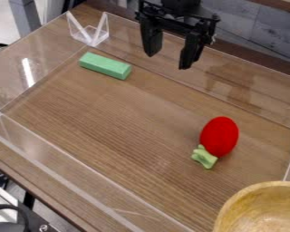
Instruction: Move the red fruit to the left
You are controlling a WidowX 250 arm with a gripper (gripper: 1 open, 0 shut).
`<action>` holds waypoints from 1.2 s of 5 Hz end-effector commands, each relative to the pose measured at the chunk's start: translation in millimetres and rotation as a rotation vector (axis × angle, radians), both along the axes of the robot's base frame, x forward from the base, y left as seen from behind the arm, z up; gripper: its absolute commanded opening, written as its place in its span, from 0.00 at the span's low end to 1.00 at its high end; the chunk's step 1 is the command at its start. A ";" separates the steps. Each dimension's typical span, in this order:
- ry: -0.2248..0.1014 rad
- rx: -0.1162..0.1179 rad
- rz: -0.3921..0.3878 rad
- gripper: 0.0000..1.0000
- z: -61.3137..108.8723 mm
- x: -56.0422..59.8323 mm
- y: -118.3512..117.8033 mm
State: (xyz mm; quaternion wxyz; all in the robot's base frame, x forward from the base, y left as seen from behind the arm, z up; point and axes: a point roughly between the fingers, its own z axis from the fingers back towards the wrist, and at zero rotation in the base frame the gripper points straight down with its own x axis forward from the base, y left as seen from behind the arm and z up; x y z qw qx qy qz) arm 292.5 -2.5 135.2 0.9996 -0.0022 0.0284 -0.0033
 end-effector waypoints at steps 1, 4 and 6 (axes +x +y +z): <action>0.017 -0.010 -0.020 1.00 -5.6 -10.0 -10.8; 0.011 -0.062 0.067 1.00 -39.4 -11.9 -89.3; -0.020 -0.061 0.119 1.00 -56.9 -0.5 -83.2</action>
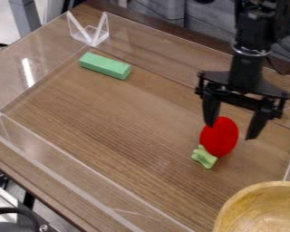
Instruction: Move the red fruit to the left
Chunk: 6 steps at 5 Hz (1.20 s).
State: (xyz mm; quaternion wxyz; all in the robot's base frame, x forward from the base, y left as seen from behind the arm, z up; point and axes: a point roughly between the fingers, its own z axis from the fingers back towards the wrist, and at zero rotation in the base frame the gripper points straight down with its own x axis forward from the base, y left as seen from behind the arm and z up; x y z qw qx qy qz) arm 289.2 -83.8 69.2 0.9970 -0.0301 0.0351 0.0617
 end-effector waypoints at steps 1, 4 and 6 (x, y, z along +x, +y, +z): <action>-0.050 -0.005 -0.023 1.00 6.8 9.6 15.2; -0.067 -0.003 -0.018 1.00 12.9 19.6 -11.1; -0.064 0.000 -0.070 1.00 5.8 23.3 1.0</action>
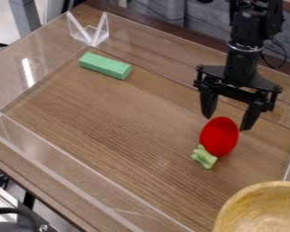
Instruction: Move the red fruit to the left
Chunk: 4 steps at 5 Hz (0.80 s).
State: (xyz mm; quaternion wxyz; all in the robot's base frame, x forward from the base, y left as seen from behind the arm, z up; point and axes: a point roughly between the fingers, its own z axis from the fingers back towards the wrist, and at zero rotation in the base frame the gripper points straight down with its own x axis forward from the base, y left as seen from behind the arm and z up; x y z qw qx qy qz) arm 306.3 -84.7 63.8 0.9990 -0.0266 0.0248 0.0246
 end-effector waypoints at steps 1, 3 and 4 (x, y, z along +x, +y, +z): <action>-0.042 -0.009 -0.029 1.00 12.1 4.1 -0.5; -0.046 -0.008 0.017 1.00 19.5 -2.2 -11.5; -0.053 -0.010 0.057 1.00 35.0 -10.3 -5.3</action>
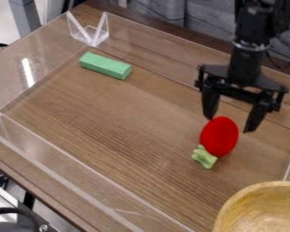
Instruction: Move the red fruit to the left
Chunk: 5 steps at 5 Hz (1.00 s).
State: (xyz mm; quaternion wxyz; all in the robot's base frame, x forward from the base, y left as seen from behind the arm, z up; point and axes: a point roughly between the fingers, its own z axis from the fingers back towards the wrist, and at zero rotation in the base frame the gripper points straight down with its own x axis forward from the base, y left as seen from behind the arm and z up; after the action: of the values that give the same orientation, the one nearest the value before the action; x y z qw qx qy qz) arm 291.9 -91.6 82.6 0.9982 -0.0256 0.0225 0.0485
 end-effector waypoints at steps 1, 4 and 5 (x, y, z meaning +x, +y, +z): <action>-0.054 -0.016 0.038 1.00 27.0 -4.4 5.8; -0.033 -0.014 0.041 1.00 4.1 2.5 -9.3; -0.029 -0.008 0.111 0.00 -1.3 7.8 -10.3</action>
State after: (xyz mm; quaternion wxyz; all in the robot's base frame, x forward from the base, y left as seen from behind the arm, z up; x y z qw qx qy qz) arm 292.4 -97.9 67.4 0.9935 -0.0230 0.0322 0.1070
